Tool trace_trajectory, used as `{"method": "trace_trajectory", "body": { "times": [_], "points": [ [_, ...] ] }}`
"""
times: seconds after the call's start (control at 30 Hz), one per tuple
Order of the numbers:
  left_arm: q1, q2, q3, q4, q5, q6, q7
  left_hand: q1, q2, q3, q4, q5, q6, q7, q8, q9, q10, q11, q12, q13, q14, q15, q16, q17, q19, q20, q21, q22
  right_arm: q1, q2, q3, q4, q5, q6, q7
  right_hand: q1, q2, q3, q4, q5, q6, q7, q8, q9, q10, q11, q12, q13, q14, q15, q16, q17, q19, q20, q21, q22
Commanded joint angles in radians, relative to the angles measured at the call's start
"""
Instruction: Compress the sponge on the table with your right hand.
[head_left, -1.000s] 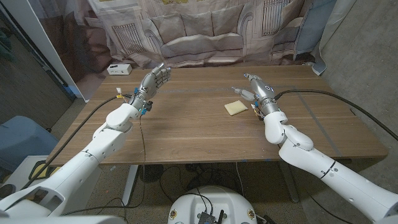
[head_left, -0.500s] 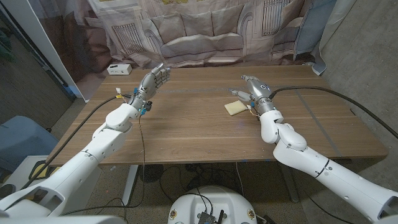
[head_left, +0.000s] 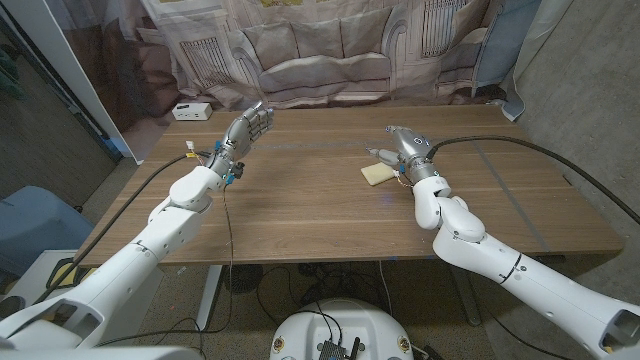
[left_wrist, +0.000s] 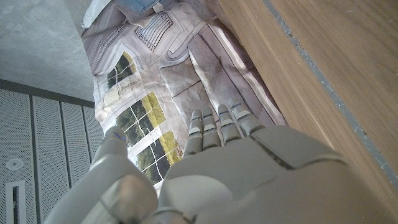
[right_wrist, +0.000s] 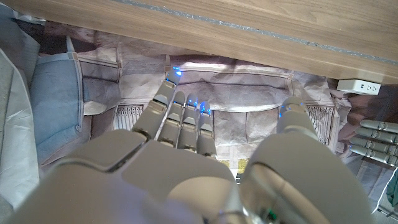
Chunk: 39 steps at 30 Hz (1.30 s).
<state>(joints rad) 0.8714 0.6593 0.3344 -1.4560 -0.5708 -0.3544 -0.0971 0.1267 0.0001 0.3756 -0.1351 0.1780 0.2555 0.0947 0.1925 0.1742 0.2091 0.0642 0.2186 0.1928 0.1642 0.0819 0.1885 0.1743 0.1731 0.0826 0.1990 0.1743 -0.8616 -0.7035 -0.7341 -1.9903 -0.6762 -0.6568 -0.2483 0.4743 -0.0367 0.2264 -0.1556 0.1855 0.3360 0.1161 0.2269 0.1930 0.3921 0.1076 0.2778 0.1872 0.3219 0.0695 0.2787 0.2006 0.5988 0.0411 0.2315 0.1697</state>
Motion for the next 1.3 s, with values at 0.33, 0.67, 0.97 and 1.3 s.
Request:
{"method": "trace_trajectory", "body": {
  "times": [0.33, 0.67, 0.97, 1.3],
  "points": [
    [-0.001, -0.002, 0.005, -0.005, 0.002, 0.007, 0.002, 0.012, 0.003, -0.002, -0.002, 0.006, 0.009, 0.001, -0.004, 0.004, 0.005, 0.0, -0.004, 0.003, 0.009, 0.002, -0.002, 0.003, -0.005, 0.001, -0.003, 0.004, 0.066, 0.018, -0.076, 0.024, -0.082, -0.109, 0.121, 0.019, -0.007, -0.004, -0.001, 0.005, 0.018, 0.002, 0.005, 0.004, 0.018, -0.003, 0.001, 0.002, 0.024, -0.011, 0.005, 0.001, 0.024, -0.001, 0.005, 0.003],
    [-0.001, -0.002, 0.005, -0.007, 0.005, 0.007, 0.006, 0.012, 0.003, -0.002, -0.002, 0.006, 0.009, 0.001, -0.004, 0.004, 0.006, 0.003, -0.004, 0.003, 0.007, 0.003, -0.003, 0.003, -0.005, 0.0, -0.003, 0.004, 0.101, 0.028, -0.113, 0.051, -0.109, -0.136, 0.176, 0.018, -0.015, -0.009, 0.001, 0.006, 0.01, 0.0, -0.001, 0.004, 0.014, -0.005, -0.005, 0.002, 0.023, -0.012, 0.001, 0.001, 0.018, 0.001, -0.002, 0.004],
    [-0.003, -0.002, 0.007, -0.007, 0.006, 0.009, 0.005, 0.012, 0.003, -0.002, -0.002, 0.006, 0.009, 0.0, -0.005, 0.004, 0.005, -0.001, -0.005, 0.003, 0.009, 0.002, -0.003, 0.003, -0.006, 0.0, -0.003, 0.004, 0.129, 0.041, -0.138, 0.076, -0.119, -0.153, 0.213, 0.019, -0.02, -0.012, 0.003, 0.007, 0.002, 0.006, -0.007, 0.004, 0.012, -0.008, -0.011, 0.001, 0.025, -0.01, -0.002, 0.001, 0.022, 0.002, -0.003, 0.004],
    [0.001, 0.002, 0.003, -0.012, 0.004, 0.011, 0.009, 0.013, 0.003, -0.002, -0.002, 0.006, 0.008, 0.0, -0.005, 0.004, 0.004, 0.003, -0.006, 0.003, 0.005, 0.004, -0.004, 0.003, -0.009, 0.001, -0.004, 0.004, 0.157, 0.054, -0.166, 0.102, -0.131, -0.184, 0.254, 0.019, -0.022, -0.014, 0.004, 0.008, 0.0, 0.011, -0.009, 0.004, 0.01, -0.006, -0.015, 0.001, 0.026, -0.009, -0.004, 0.001, 0.022, 0.005, -0.006, 0.004]
  ]
}}
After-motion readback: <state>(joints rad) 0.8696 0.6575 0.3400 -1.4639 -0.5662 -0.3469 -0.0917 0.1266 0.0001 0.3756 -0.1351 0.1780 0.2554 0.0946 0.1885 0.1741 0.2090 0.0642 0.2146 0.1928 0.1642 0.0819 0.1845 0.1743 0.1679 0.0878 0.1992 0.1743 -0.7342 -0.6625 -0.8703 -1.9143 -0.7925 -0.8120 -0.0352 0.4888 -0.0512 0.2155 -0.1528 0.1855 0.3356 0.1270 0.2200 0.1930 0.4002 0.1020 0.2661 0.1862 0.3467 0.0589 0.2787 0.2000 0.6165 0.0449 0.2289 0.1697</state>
